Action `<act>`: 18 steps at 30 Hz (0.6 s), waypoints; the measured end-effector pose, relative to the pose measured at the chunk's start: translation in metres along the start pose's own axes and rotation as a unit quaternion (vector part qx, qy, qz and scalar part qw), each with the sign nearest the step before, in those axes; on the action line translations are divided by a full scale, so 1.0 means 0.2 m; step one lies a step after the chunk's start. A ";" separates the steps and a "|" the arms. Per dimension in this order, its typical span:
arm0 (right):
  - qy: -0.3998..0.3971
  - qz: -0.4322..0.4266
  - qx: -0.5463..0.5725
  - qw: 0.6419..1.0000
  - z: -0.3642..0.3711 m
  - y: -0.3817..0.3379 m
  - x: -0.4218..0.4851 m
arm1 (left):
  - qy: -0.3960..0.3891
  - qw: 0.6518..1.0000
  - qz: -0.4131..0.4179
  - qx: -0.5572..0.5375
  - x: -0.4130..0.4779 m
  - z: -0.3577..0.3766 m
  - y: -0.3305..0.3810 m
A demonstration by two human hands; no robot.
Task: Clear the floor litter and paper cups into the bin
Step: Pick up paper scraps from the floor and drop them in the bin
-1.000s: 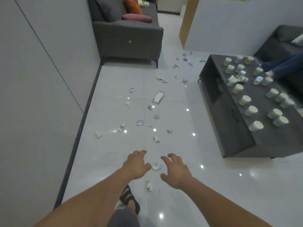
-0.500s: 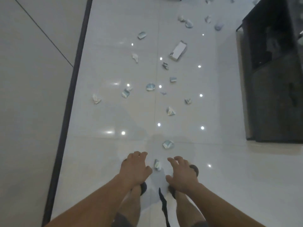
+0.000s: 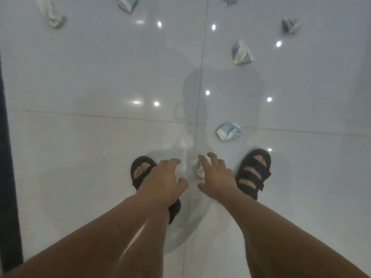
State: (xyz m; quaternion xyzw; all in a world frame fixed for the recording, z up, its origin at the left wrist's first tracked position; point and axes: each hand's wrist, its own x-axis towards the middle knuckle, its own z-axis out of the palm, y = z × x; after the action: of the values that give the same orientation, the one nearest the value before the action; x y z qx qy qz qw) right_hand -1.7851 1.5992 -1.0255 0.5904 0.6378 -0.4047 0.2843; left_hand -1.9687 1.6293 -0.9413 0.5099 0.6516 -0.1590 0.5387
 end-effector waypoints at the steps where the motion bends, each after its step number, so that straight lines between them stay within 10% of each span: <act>1: -0.001 -0.005 -0.011 1.000 0.07 0.03 0.07 | -0.002 1.000 -0.002 -0.011 0.08 0.06 -0.01; 18: 0.160 -0.238 0.154 0.946 0.05 0.22 0.21 | -0.026 0.973 -0.054 -0.222 0.36 0.30 0.16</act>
State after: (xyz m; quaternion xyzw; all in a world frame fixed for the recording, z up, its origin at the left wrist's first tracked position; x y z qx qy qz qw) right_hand -1.7492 1.6112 -1.0751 0.5150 0.7268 -0.4540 -0.0203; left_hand -1.9017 1.6333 -1.0139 0.3373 0.6834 -0.0525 0.6454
